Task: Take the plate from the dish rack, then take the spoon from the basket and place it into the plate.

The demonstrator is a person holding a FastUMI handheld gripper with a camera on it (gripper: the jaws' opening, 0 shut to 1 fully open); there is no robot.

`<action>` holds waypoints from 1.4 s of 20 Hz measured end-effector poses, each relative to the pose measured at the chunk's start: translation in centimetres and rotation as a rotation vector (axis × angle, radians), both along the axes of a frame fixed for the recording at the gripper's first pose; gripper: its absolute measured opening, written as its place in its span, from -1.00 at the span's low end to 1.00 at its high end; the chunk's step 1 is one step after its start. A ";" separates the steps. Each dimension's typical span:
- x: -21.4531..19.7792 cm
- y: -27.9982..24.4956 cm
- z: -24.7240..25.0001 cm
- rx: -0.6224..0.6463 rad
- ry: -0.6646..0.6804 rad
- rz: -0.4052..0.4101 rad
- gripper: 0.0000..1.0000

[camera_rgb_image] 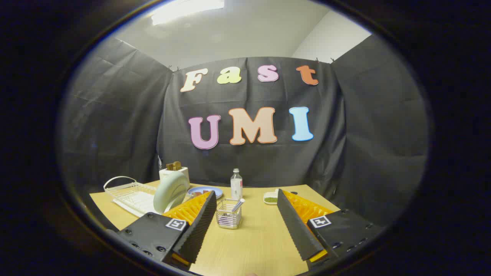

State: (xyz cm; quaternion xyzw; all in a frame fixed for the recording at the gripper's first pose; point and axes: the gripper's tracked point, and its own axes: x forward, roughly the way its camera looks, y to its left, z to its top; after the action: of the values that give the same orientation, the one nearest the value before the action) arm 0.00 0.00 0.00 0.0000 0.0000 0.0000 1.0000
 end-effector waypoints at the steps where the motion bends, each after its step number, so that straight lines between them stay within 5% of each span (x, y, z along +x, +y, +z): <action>1: -0.1 0.0 0.0 0.002 0.003 -0.005 1.00; 21: -0.4 -1.4 0.2 0.010 0.004 -0.044 1.00; 28: 2.9 3.2 2.4 0.017 0.003 0.030 1.00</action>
State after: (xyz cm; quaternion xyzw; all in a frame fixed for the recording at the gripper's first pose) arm 2.93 3.22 2.44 0.0084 0.0014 0.0149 0.9999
